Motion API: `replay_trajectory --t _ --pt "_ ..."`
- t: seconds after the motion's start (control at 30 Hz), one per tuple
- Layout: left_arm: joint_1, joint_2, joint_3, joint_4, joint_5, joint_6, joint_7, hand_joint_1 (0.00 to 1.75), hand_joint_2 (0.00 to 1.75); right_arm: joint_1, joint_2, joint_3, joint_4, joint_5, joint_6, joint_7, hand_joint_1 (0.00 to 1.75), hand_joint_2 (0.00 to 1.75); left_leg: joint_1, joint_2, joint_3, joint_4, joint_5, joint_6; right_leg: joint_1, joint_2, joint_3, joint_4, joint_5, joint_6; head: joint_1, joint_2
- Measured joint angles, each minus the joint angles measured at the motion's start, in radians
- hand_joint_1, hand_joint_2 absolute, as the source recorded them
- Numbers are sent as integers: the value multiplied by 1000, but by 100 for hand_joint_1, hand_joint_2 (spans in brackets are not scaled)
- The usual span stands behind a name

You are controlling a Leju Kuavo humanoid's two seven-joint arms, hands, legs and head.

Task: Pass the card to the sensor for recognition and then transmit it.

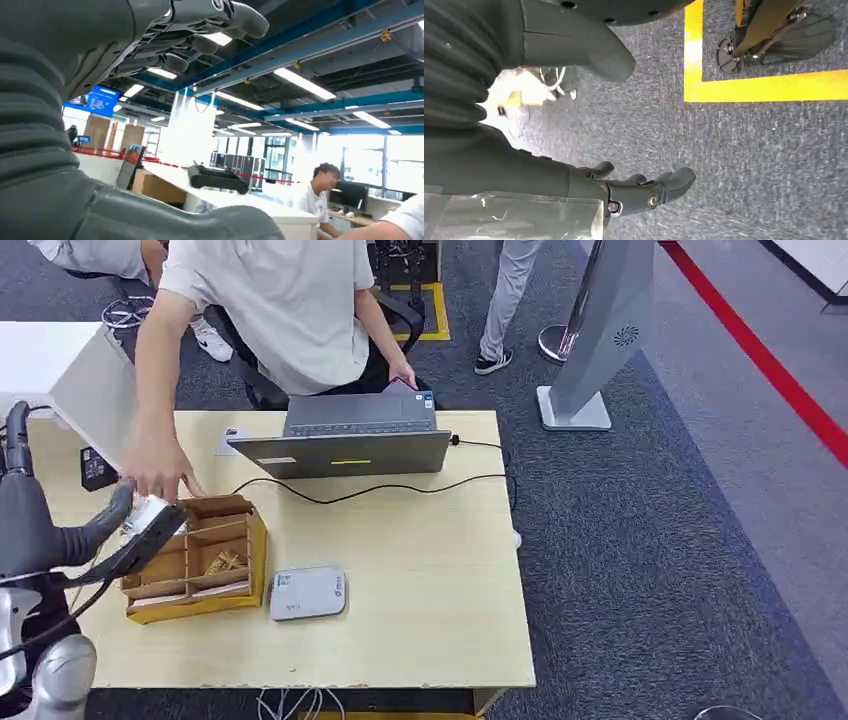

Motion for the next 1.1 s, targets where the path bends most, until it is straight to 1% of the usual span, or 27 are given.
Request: replay_trajectory --t 0.03,0.07,0.1,0.13,0.17,0.2,0.23,0.27,0.33,0.37,0.4,0.43,0.47,0.5,0.53,0.6,0.67,0.7,0.73,0.8,0.83,0.87,0.9,0.93,1.0,1.07,1.1 --pt "69 13 47 -40 53 37 -15 0 175 1 0 -7 0 -7 0 0 0 175 0 3 2 -1 -3 -2 0 3 0 0 -1 -1 3 0" --pt "148 20 97 -67 135 73 -55 0 175 5 0 -11 0 -11 0 1 0 175 0 7 4 -1 -5 -2 0 6 0 0 -3 -3 2 0" --pt "217 20 183 -95 250 89 -122 0 175 9 0 -18 0 -11 3 4 0 175 0 9 7 -1 -6 -4 0 9 0 0 -4 -3 1 0" --pt "265 6 283 -109 360 59 -198 0 175 13 -1 -24 0 -10 4 9 0 175 0 10 7 0 -7 -3 0 10 0 0 -5 -2 -3 0" --pt "284 -17 382 -112 460 0 -277 0 175 19 -2 -28 0 -10 8 12 0 175 0 7 6 0 -7 -3 0 8 -1 -1 -7 -1 -2 0" --pt "288 -49 490 -112 592 -99 -360 0 175 20 -4 -32 0 -10 13 14 0 175 1 2 5 0 -6 -3 0 4 0 -1 -9 0 -2 0" --pt "292 -67 550 -112 643 -180 -424 0 175 18 -5 -35 0 -10 15 14 0 175 1 1 6 -1 -7 -3 0 2 1 -1 -10 -2 0 0" --pt "302 -103 676 -112 674 -231 -467 0 175 16 -6 -38 0 -10 16 14 0 175 1 2 7 -1 -8 -3 0 3 1 -1 -10 -2 1 0" --pt "308 -140 810 -112 677 -271 -500 0 175 16 -6 -43 -1 -8 17 14 0 175 1 2 7 -1 -9 -4 0 3 1 -1 -10 -2 -2 0" --pt "305 -153 846 -112 687 -287 -499 0 175 16 -7 -45 -1 -6 17 15 0 175 1 1 7 -1 -9 -4 0 2 1 -1 -10 -2 -1 0" --pt "300 -170 894 -111 728 -324 -478 0 175 15 -8 -49 -1 -6 17 15 0 175 1 -1 7 -1 -9 -4 0 -1 2 0 -11 -2 -1 0" --pt "291 -187 935 -106 796 -368 -451 0 175 15 -8 -50 -2 -4 17 15 0 175 1 -1 7 -1 -9 -4 0 -1 3 -1 -11 -2 0 0" --pt "276 -201 991 -86 891 -424 -421 0 175 14 -8 -50 -2 -4 17 15 0 175 1 -1 7 -1 -9 -4 0 0 5 0 -10 -2 1 0" --pt "253 -206 1058 -42 980 -467 -398 0 175 14 -8 -51 -2 -4 17 13 0 175 0 0 8 -1 -9 -4 0 0 5 0 -10 -2 2 0" --pt "236 -209 1139 18 1046 -492 -388 0 175 14 -8 -52 -2 -4 17 12 0 175 0 1 9 -1 -10 -4 0 1 6 0 -10 -2 0 0" --pt "209 -213 1256 127 1119 -498 -392 0 175 16 -8 -54 -2 -1 16 12 0 175 0 3 10 -1 -10 -4 0 3 5 0 -10 -2 -2 0" --pt "164 -213 1372 283 1234 -498 -387 0 175 16 -8 -57 -2 9 14 12 0 175 0 1 11 -1 -10 -4 0 1 5 0 -12 -4 -1 0" --pt "151 -213 1420 353 1301 -496 -381 0 0 15 -8 -57 -1 12 14 10 0 175 0 1 11 -1 -10 -4 0 0 6 0 -13 -4 -1 0" --pt "142 -214 1462 421 1359 -483 -382 0 0 14 -8 -57 -1 14 14 10 0 175 0 1 11 -1 -10 -4 0 0 6 0 -13 -4 -1 0" --pt "121 -214 1526 568 1425 -424 -392 0 0 14 -8 -57 -2 15 10 10 0 175 0 -1 11 -1 -10 -4 -1 -1 6 -1 -13 -4 -1 0" --pt "118 -216 1549 635 1427 -387 -393 0 175 14 -8 -57 -1 18 9 12 0 175 -1 -1 11 -1 -10 -4 -2 -1 6 -1 -13 -4 -2 0" --pt "118 -222 1564 715 1419 -349 -393 0 175 14 -8 -57 -1 26 8 16 0 175 -1 -1 11 -1 -10 -4 -2 -2 6 -1 -13 -4 -2 0" --pt "117 -231 1564 778 1407 -322 -394 0 175 14 -8 -57 -1 30 5 18 0 175 -1 -3 10 -1 -10 -3 -2 -3 6 -1 -13 -3 -2 0" --pt "113 -235 1564 847 1393 -299 -396 0 175 13 -8 -57 -1 31 1 18 0 175 -1 -5 10 -1 -10 -3 -2 -5 7 -1 -13 -3 2 0" --pt "107 -254 1563 982 1352 -240 -407 0 175 10 -8 -57 -1 43 -3 19 0 175 -2 -5 11 -1 -10 -2 -4 -6 7 -2 -12 -1 2 0" --pt "101 -279 1562 1107 1300 -196 -402 0 175 9 -8 -56 -1 58 -5 21 0 175 -3 -5 12 -1 -10 -1 -6 -5 7 -2 -12 1 0 0" --pt "96 -300 1558 1177 1265 -173 -391 0 175 9 -8 -55 -1 65 -5 19 0 175 -4 -5 11 -1 -9 1 -7 -5 7 -2 -12 2 0 0"
